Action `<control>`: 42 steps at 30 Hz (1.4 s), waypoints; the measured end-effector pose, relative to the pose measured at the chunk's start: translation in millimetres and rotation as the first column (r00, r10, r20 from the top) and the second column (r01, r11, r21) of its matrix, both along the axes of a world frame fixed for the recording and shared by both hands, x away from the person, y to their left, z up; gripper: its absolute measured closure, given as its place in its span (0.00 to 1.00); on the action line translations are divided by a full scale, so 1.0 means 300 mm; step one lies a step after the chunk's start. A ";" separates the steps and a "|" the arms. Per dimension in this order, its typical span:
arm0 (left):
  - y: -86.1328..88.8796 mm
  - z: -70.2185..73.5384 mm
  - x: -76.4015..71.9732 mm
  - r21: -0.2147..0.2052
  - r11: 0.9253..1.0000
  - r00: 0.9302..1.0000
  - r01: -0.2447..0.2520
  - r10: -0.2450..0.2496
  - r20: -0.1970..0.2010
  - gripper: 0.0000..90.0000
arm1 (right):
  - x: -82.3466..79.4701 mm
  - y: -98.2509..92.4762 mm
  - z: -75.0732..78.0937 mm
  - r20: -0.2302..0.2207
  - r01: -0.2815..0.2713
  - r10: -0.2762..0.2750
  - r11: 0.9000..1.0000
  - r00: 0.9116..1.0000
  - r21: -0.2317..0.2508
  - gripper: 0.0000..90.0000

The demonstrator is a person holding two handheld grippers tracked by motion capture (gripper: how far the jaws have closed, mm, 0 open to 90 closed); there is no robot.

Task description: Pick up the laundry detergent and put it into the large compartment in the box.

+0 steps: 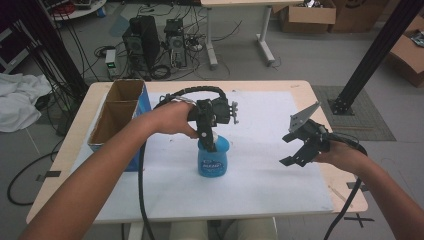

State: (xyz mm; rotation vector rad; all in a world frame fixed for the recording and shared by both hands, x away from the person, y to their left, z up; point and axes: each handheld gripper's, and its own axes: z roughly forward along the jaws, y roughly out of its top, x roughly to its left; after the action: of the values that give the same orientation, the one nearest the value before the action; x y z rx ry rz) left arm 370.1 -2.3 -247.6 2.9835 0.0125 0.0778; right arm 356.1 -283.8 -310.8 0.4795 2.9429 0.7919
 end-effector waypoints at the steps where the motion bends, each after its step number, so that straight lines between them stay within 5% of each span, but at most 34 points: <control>1: -0.001 -0.003 0.001 -0.001 1.000 1.000 -0.001 0.001 -0.002 0.21 | 0.001 0.000 0.000 0.001 0.001 -0.001 1.000 1.000 0.002 0.18; 42: -0.023 -0.132 0.004 0.050 0.999 1.000 0.004 -0.004 -0.007 0.23 | 0.000 -0.007 -0.006 -0.002 0.008 -0.008 1.000 1.000 0.020 0.19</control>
State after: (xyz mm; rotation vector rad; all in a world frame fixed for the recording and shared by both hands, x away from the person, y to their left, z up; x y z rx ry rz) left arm 371.2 -9.1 -287.2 3.0338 0.0053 0.0690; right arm 356.2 -286.0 -312.6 0.4930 2.9356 0.8217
